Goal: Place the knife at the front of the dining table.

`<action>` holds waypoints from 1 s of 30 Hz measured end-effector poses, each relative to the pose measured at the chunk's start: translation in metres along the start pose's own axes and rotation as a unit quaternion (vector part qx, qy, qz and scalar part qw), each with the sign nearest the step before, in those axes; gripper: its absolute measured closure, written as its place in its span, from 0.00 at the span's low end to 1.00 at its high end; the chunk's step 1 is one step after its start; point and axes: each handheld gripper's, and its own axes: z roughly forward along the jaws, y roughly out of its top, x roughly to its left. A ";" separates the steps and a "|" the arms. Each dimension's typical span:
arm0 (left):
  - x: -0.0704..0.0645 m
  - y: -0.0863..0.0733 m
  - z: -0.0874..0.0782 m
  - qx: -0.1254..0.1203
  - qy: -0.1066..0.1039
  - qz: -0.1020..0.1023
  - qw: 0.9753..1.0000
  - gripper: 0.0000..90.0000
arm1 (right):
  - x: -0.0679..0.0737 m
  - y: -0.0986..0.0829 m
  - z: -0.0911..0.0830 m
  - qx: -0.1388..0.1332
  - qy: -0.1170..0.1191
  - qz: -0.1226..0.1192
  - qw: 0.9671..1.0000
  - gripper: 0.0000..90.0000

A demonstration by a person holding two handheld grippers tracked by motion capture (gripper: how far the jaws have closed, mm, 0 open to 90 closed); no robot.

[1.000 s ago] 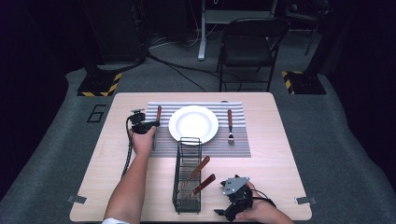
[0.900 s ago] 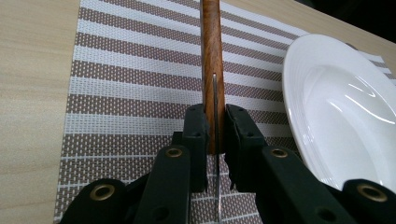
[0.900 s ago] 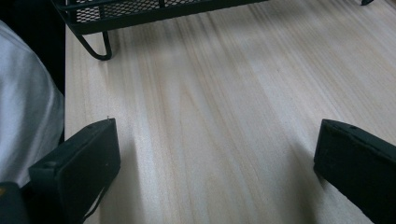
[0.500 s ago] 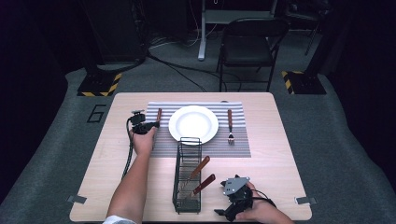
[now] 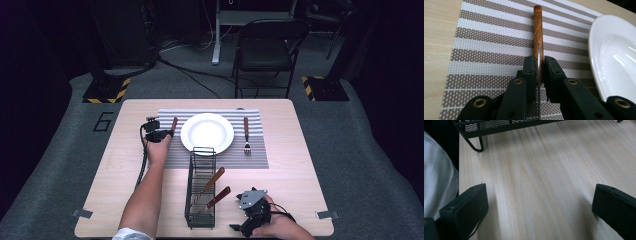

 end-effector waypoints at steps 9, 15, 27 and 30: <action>0.007 0.000 -0.003 -0.008 0.007 -0.017 1.000 0.87 | 0.000 0.000 0.000 0.001 0.001 0.000 1.000 0.00; 0.010 0.000 -0.005 -0.012 0.007 -0.016 1.000 0.81 | 0.000 0.000 0.000 0.000 0.000 -0.001 1.000 0.00; 0.018 -0.001 -0.013 -0.015 0.011 -0.021 1.000 0.76 | 0.001 0.000 0.000 0.000 0.000 0.003 1.000 0.00; 0.020 -0.002 -0.014 -0.016 0.010 -0.018 1.000 0.75 | 0.000 0.000 0.000 0.000 0.000 0.000 1.000 0.00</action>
